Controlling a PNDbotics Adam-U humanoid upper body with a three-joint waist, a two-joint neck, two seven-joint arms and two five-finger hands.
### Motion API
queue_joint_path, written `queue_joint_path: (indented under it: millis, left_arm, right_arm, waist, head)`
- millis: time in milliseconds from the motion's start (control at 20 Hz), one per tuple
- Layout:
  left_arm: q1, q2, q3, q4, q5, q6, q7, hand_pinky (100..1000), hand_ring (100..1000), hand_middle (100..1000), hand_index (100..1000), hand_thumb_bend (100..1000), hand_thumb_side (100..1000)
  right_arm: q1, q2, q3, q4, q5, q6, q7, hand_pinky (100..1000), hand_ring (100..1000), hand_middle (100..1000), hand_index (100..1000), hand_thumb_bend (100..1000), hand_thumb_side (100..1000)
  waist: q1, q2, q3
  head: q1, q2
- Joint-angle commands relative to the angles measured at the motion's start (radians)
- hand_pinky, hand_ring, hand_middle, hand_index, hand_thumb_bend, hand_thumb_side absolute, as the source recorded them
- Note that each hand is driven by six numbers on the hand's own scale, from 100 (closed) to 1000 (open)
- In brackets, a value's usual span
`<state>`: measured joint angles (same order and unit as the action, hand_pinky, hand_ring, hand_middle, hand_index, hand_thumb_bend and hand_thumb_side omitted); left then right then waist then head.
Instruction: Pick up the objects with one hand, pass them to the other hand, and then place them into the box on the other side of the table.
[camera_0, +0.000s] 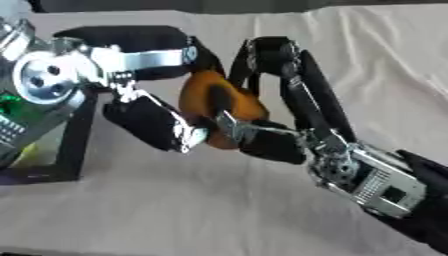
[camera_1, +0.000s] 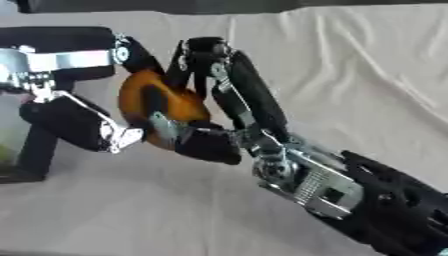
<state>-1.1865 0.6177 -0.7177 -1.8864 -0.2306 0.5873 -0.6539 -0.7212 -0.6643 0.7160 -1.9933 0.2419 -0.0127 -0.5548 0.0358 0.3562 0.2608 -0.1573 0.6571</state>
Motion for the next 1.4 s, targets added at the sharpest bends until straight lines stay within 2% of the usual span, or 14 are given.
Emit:
queue_joint_path:
  millis: [50, 300, 400, 500, 650, 800, 850, 950, 1100, 1400]
  left_arm:
    - [-0.023, 0.0, 0.018, -0.019, 0.002, 0.195, -0.11, 751, 619, 407, 563, 100, 260]
    - [-0.028, -0.003, 0.001, -0.016, -0.018, 0.232, -0.022, 657, 506, 289, 428, 100, 262]
    - [-0.029, -0.003, -0.004, -0.014, -0.037, 0.243, 0.006, 630, 479, 272, 407, 100, 267]
    - [-0.029, -0.003, -0.007, -0.012, -0.063, 0.248, 0.029, 613, 470, 270, 400, 100, 271]
    - [-0.027, -0.002, -0.011, -0.009, -0.099, 0.244, 0.041, 603, 467, 274, 398, 100, 276]
    - [-0.025, 0.001, -0.009, -0.005, -0.134, 0.236, 0.041, 604, 469, 275, 394, 100, 283]
    - [-0.024, 0.003, -0.008, -0.005, -0.145, 0.231, 0.039, 602, 470, 275, 393, 100, 291]
    - [-0.02, 0.012, -0.003, -0.007, -0.17, 0.22, 0.033, 602, 472, 279, 393, 100, 293]
    - [-0.012, 0.029, 0.005, -0.004, -0.22, 0.197, 0.022, 605, 477, 286, 393, 136, 312]
    - [0.013, 0.053, 0.03, 0.033, -0.32, 0.161, 0.002, 599, 478, 293, 393, 205, 342]
  right_arm:
    - [-0.008, -0.003, 0.004, -0.007, 0.006, 0.004, 0.0, 222, 512, 422, 449, 100, 232]
    - [-0.004, -0.002, 0.008, -0.007, 0.01, 0.006, -0.007, 233, 530, 430, 458, 100, 259]
    - [-0.003, -0.003, 0.01, -0.007, 0.014, 0.006, -0.006, 271, 558, 456, 487, 100, 100]
    - [-0.002, -0.005, 0.01, -0.007, 0.024, 0.012, 0.005, 306, 595, 484, 533, 100, 100]
    - [0.001, -0.008, 0.013, -0.007, 0.046, 0.033, 0.044, 367, 667, 561, 632, 100, 100]
    - [0.006, -0.012, 0.015, -0.007, 0.072, 0.082, 0.12, 445, 809, 728, 814, 100, 100]
    - [0.006, -0.013, 0.014, -0.007, 0.083, 0.106, 0.149, 466, 840, 766, 853, 100, 147]
    - [0.009, -0.014, 0.01, -0.007, 0.107, 0.146, 0.192, 490, 878, 807, 896, 100, 321]
    - [0.013, -0.015, 0.007, -0.007, 0.137, 0.193, 0.225, 512, 914, 846, 924, 100, 434]
    - [0.016, -0.014, 0.002, -0.007, 0.151, 0.223, 0.222, 520, 931, 863, 936, 100, 468]
  waist:
    - [0.001, -0.017, 0.0]
    - [0.001, -0.018, -0.002]
    - [0.001, -0.018, -0.002]
    - [0.001, -0.018, -0.002]
    - [0.001, -0.019, -0.003]
    - [0.0, -0.02, -0.003]
    - [0.0, -0.02, -0.003]
    - [0.0, -0.021, -0.003]
    - [0.0, -0.022, -0.003]
    - [-0.001, -0.022, -0.004]
  head:
    - [-0.002, -0.002]
    - [0.0, -0.002]
    - [-0.001, -0.002]
    - [-0.001, -0.002]
    - [-0.001, -0.002]
    - [0.0, -0.001]
    - [0.001, 0.0]
    - [0.001, 0.001]
    - [0.003, 0.001]
    - [0.014, 0.001]
